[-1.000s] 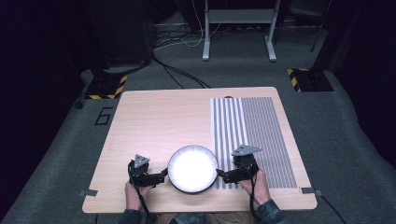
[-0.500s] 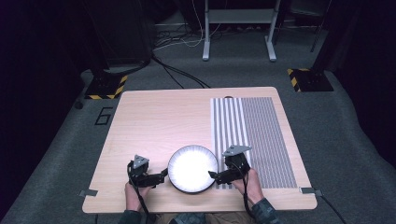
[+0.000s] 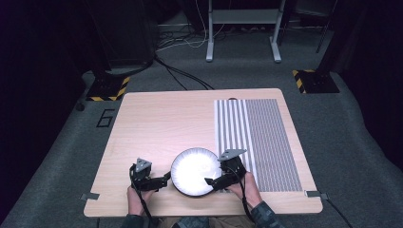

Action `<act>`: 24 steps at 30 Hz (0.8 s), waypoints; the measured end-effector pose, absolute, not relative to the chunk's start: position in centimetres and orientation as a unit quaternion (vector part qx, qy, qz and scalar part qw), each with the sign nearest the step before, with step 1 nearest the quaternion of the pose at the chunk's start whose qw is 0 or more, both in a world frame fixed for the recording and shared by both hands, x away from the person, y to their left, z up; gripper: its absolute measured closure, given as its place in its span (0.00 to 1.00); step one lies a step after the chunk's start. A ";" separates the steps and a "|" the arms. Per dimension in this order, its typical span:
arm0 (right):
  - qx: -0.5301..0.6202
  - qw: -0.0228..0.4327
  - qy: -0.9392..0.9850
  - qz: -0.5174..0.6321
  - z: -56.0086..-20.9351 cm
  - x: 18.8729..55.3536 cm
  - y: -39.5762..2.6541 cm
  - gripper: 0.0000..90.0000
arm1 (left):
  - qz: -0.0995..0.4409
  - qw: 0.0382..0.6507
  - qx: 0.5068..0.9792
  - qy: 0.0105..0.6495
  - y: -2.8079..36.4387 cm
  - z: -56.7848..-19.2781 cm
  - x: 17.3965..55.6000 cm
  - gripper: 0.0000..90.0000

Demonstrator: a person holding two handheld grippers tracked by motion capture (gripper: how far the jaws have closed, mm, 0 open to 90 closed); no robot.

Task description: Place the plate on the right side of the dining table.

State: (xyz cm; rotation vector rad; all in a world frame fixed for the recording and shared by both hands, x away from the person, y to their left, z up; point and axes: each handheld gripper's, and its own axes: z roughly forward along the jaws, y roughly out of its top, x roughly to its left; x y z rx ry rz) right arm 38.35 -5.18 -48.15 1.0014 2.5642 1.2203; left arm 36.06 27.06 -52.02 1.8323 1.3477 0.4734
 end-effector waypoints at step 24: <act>0.339 0.075 0.843 0.412 -48.4 38.1 -4.4 0.00 | 0.187 0.399 0.721 0.534 27.1 -52.1 35.9 0.10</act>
